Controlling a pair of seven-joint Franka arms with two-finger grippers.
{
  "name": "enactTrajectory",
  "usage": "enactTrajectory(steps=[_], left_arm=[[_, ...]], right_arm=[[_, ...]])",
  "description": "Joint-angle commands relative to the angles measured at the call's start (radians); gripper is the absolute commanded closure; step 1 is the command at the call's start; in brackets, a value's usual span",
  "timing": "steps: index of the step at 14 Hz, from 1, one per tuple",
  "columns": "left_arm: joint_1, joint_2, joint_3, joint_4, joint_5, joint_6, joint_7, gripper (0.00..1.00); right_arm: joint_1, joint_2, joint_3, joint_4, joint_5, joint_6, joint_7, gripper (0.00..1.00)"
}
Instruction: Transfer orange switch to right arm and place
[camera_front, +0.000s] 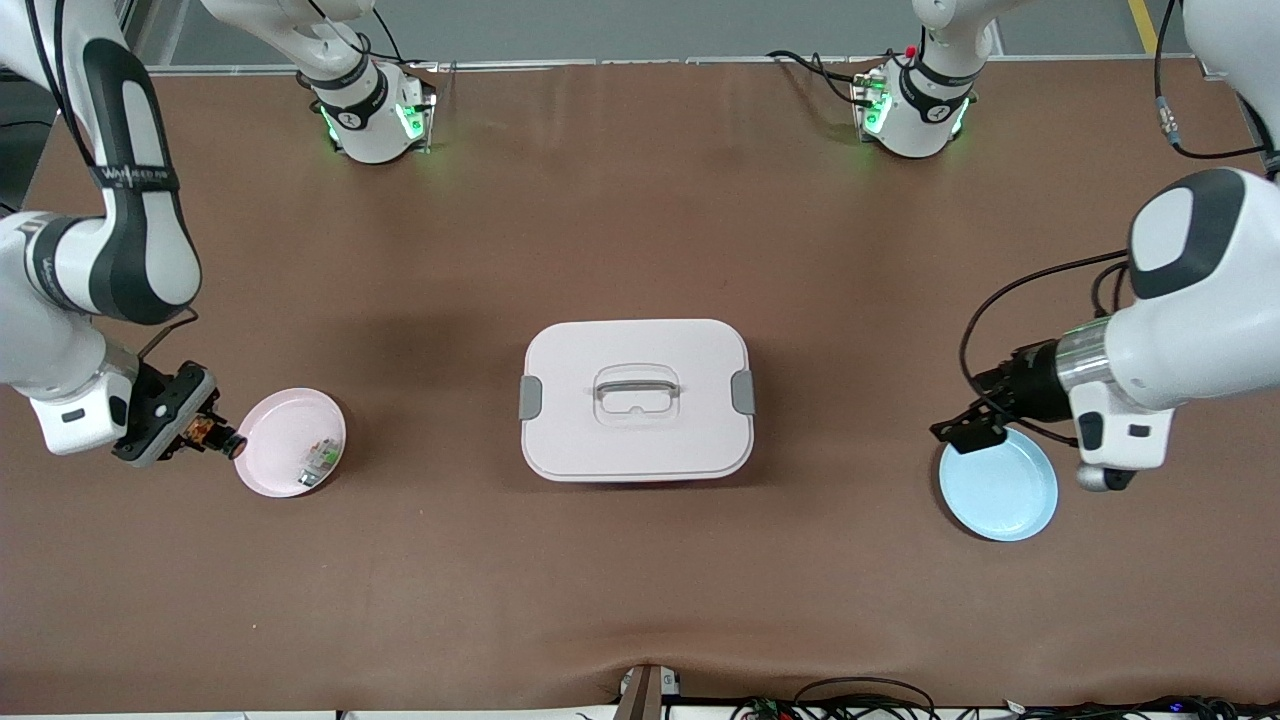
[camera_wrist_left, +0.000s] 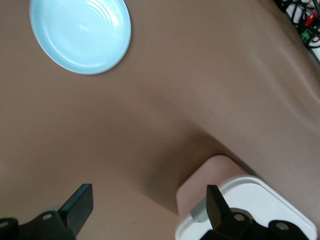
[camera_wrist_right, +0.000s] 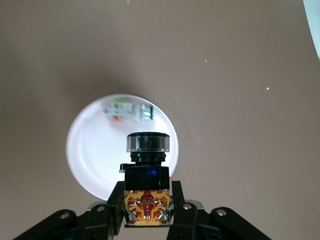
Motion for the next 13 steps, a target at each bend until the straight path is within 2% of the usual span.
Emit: enactTrajectory(steps=[1,4,7,10,11,13], left_arm=[[0.026,-0.067,-0.005,-0.02,0.118,-0.071,0.127,0.0],[0.028,-0.129,-0.002,-0.015,0.212,-0.076,0.311,0.0],[0.055,-0.205,-0.006,-0.017,0.209,-0.106,0.495,0.0],[0.048,-0.279,0.012,-0.017,0.15,-0.122,0.545,0.0],[-0.006,-0.311,0.068,-0.018,0.134,-0.144,0.546,0.0],[-0.208,-0.373,0.293,-0.022,0.087,-0.186,0.571,0.0]], right_arm=[[-0.039,0.045,0.02,0.014,0.041,0.033,-0.125,1.0],[-0.044,0.096,0.02,0.014,0.073,0.079,-0.196,1.0],[-0.041,0.143,0.02,0.012,0.081,0.093,-0.207,0.99],[-0.041,0.189,0.02,0.014,0.08,0.091,-0.228,0.99],[-0.042,0.197,0.02,0.014,0.08,0.093,-0.239,0.99],[-0.047,0.211,0.02,0.014,0.08,0.091,-0.245,0.99]])
